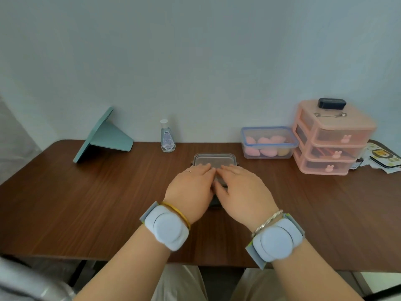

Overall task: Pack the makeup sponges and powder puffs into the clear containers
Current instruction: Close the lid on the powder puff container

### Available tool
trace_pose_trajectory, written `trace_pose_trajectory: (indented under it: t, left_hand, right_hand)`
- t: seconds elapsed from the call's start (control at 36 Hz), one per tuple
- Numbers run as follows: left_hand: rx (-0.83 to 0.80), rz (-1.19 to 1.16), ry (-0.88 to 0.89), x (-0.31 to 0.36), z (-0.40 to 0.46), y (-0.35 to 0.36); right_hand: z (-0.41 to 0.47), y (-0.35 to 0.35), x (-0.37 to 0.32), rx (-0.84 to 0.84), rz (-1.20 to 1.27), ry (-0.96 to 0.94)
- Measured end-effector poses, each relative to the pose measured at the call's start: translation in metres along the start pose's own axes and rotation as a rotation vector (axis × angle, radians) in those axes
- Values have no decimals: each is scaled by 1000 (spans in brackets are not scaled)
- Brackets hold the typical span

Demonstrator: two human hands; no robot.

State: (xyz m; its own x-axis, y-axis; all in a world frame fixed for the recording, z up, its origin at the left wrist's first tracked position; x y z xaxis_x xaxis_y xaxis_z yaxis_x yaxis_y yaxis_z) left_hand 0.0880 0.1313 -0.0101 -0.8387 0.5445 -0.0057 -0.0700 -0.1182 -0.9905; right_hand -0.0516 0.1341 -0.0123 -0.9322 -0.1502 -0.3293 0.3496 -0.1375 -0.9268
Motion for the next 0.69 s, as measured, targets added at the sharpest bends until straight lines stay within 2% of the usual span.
trace_pose_trajectory:
  t: [0.31,0.69]
  left_hand:
    - [48,-61,-25,-38,83,17]
    - [-6,-65,-24,-62,148,22]
  right_hand:
    - [81,14,23,-63,-138,29]
    - [140,14,40,-93,-209,74]
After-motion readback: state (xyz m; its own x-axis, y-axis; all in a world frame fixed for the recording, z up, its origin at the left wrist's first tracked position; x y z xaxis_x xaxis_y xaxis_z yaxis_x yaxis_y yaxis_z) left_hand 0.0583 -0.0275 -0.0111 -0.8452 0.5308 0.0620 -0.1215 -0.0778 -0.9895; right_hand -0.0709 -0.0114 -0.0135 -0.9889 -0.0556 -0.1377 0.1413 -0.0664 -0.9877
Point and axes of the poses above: each hand's wrist, its own z-axis towards the middle knuckle, its own y-axis out of the palm, x = y × z, the point moved 1 cm from there along z, towards the middle knuckle, and after that the axes turned 13 degrees about y, right-handed, at the moved point
